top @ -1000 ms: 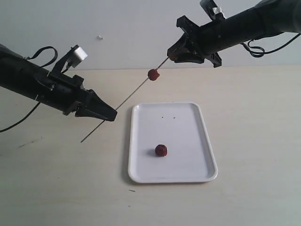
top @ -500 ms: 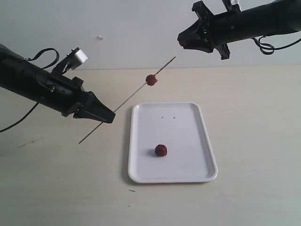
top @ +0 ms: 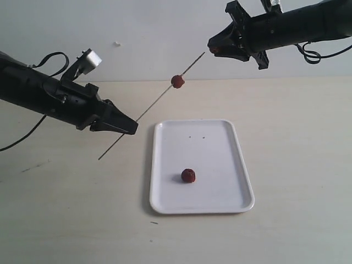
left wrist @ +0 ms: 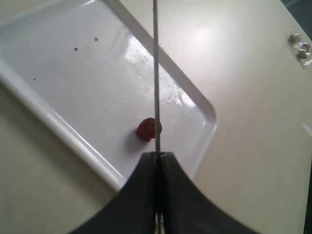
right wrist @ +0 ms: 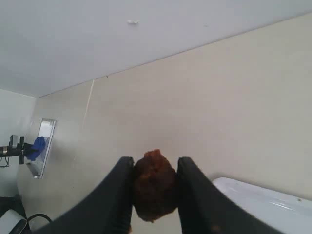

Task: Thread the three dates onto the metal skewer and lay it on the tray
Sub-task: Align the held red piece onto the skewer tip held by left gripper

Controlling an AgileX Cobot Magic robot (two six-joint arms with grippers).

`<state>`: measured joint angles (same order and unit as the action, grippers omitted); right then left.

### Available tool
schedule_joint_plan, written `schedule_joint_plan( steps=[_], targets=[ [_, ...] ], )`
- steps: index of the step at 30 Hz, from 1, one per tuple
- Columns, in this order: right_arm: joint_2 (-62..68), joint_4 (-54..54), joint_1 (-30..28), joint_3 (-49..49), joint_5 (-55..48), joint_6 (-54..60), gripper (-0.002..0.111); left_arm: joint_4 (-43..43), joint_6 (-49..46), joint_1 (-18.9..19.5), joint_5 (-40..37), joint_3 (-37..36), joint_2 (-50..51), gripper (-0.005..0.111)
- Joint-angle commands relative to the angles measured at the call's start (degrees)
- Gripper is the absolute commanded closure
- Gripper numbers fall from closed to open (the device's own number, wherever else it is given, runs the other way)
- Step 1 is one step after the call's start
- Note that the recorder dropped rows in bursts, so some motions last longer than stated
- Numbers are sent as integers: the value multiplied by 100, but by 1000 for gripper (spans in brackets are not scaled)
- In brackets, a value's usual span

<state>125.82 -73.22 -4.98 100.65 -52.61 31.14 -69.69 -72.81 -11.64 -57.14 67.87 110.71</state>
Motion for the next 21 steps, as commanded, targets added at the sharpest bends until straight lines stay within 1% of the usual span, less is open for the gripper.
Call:
schedule_joint_plan(
  steps=[1,21],
  targets=[
    [-36,-50,-8,35,-70,67,78,-98,-52,-33,-29,-22,-69,107],
    [-36,-30,-8,35,-114,92,78,-99,-64,-33,-54,-22,-69,107]
  ],
)
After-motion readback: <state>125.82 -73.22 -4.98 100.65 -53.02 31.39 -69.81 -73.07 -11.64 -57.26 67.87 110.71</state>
